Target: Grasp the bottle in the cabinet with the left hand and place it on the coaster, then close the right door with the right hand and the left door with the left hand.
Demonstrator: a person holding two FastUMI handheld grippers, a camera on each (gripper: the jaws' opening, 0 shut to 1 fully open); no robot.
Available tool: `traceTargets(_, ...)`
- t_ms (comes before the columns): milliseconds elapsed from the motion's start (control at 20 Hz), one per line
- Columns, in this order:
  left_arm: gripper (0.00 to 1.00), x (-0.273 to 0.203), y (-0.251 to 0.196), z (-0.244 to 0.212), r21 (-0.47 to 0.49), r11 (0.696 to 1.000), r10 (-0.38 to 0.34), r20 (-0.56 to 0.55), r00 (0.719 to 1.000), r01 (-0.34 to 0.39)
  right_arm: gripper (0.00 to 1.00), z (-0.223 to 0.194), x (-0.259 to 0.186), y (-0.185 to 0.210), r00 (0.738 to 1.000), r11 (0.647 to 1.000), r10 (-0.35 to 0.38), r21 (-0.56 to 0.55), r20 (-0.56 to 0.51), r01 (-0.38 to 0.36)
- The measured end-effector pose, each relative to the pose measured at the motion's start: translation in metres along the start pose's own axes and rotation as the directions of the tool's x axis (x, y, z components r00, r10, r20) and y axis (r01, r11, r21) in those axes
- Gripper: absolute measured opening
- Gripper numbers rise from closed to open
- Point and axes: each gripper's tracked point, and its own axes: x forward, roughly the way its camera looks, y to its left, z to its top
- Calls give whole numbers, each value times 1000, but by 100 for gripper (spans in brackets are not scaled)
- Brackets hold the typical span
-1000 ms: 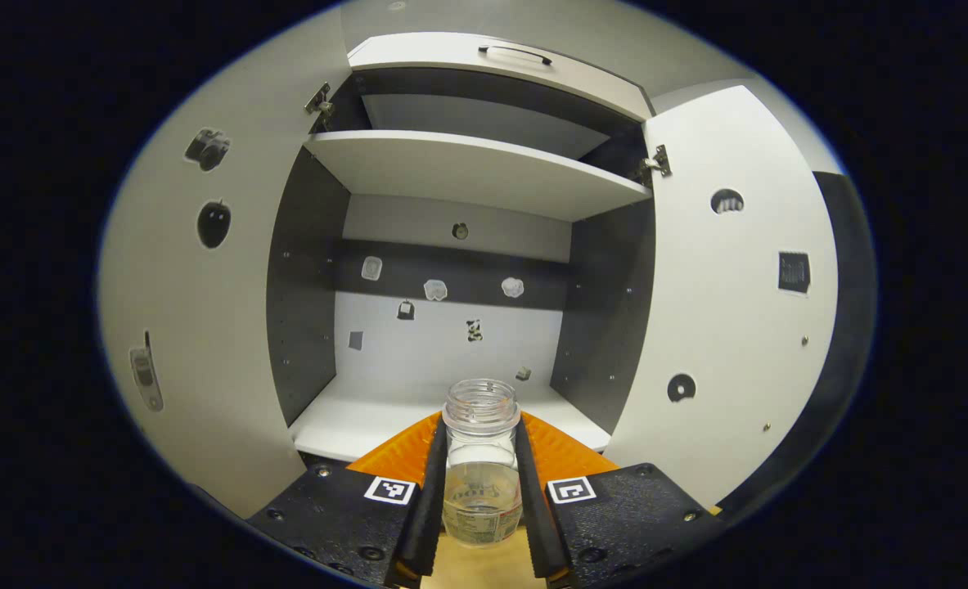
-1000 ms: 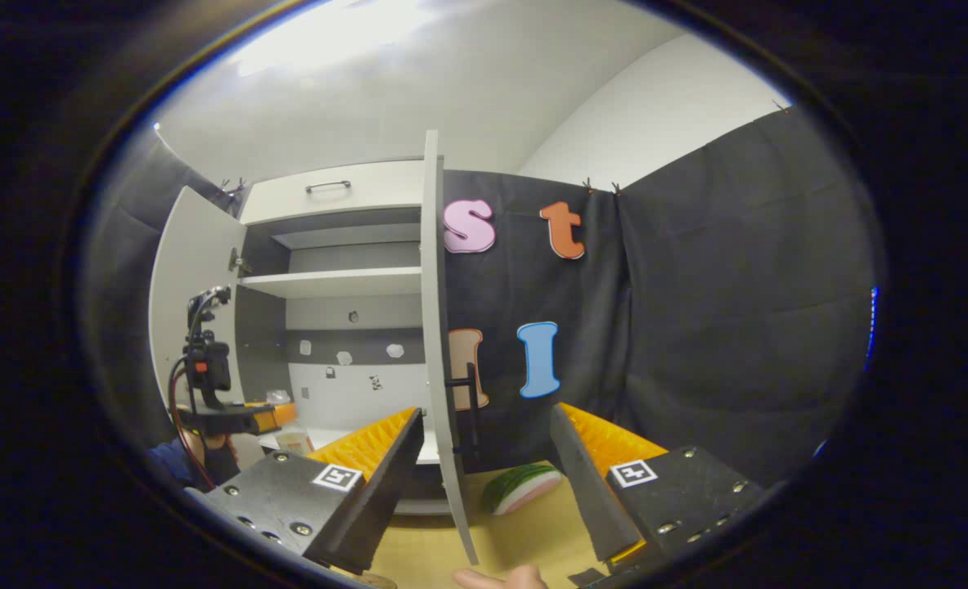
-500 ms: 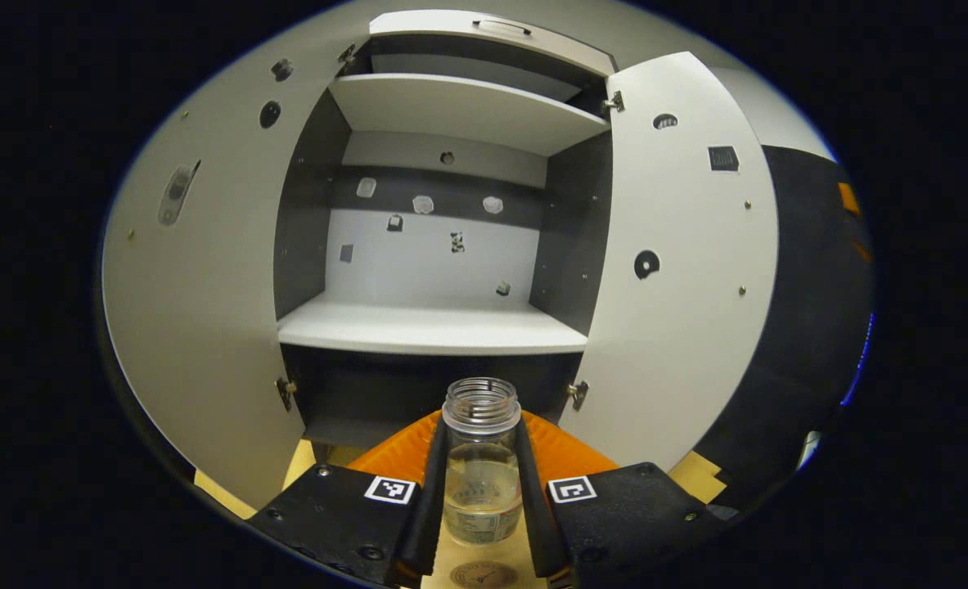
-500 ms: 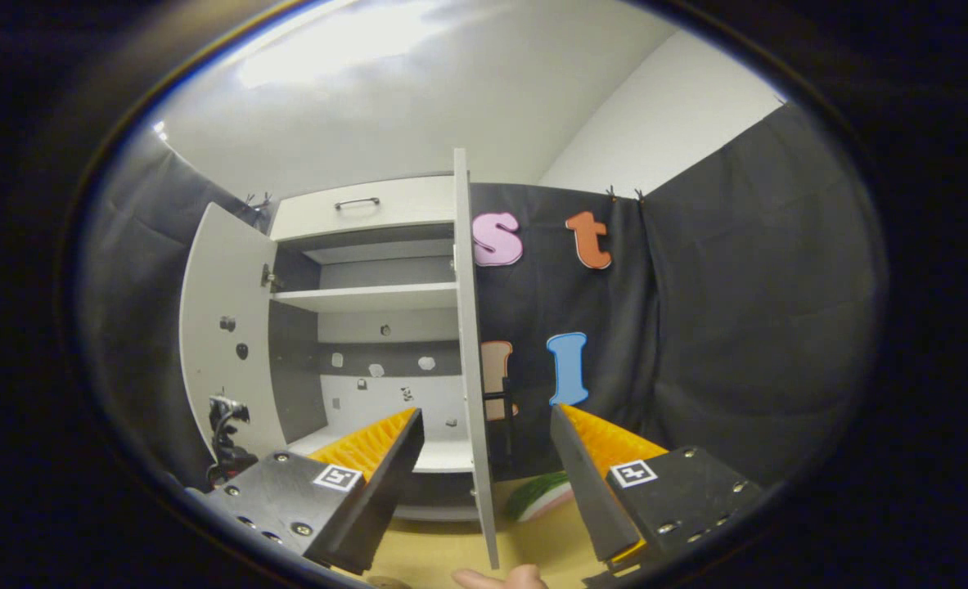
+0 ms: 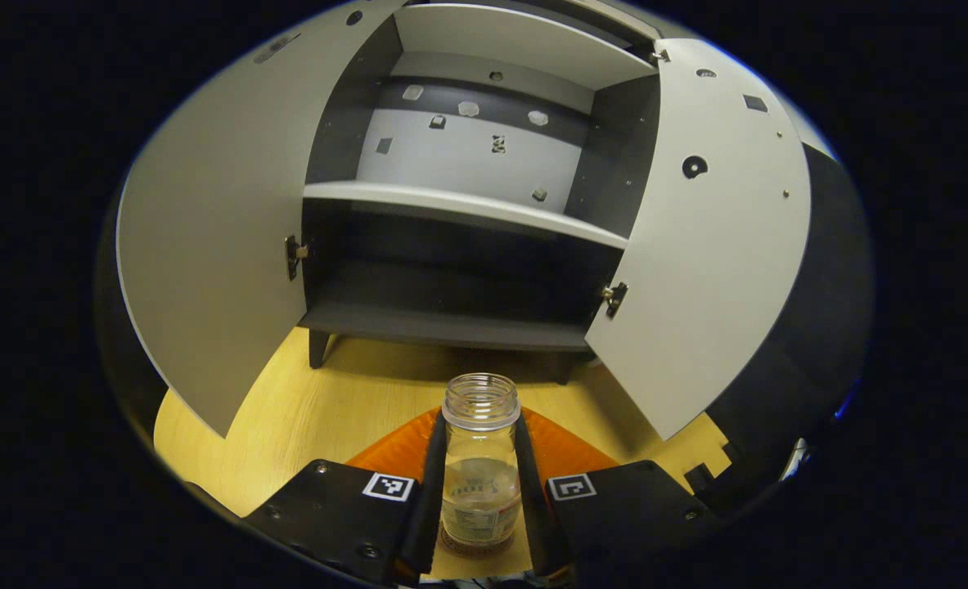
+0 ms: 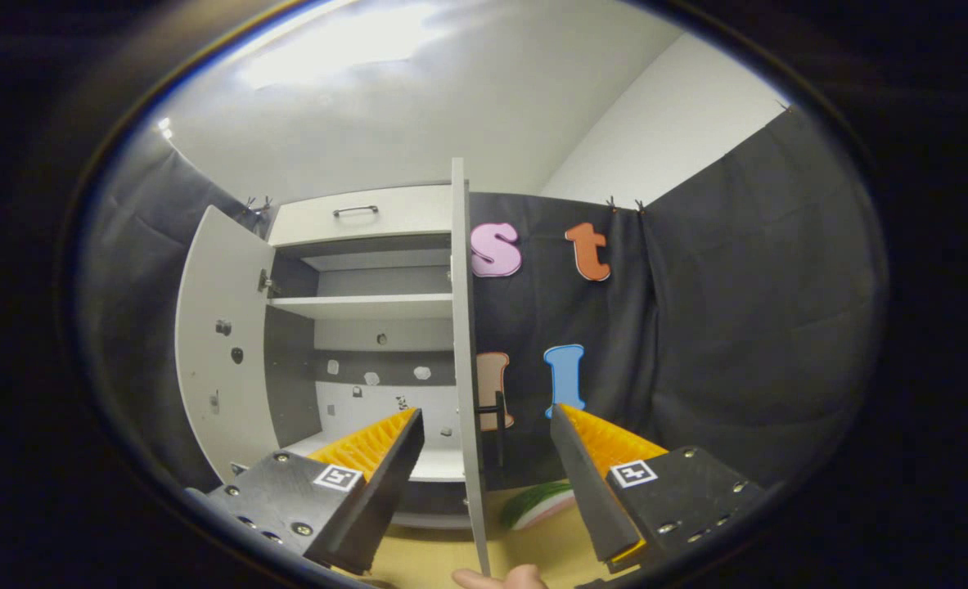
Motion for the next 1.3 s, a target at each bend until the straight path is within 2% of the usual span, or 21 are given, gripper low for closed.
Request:
traceTargets(300, 46, 17, 3, -33, -5, 1000, 28, -36, 999, -29, 93, 2, 4, -11, 1000, 1000, -25, -13, 11, 25)
traceTargets(650, 46, 25, -3, -47, 24, 999, 22, 11, 1000, -22, 93, 1, 8, -16, 999, 999, -33, -31, 13, 34)
traceTargets(750, 47, 23, -6, -44, 46, 999, 16, 48, 999, -18, 93, 2, 9, -18, 999, 999, -39, -38, 18, 39)
traceTargets(900, 48, 17, -13, -49, 90, 996, 0, 42, 999, -4, 93, 4, 10, -18, 999, 999, -40, -32, 22, 40)
traceTargets(1300, 50, -5, -14, -60, 73, 997, 2, 7, 1000, -3, 93, -3, 8, -5, 1000, 1000, 0, -25, 6, 0)
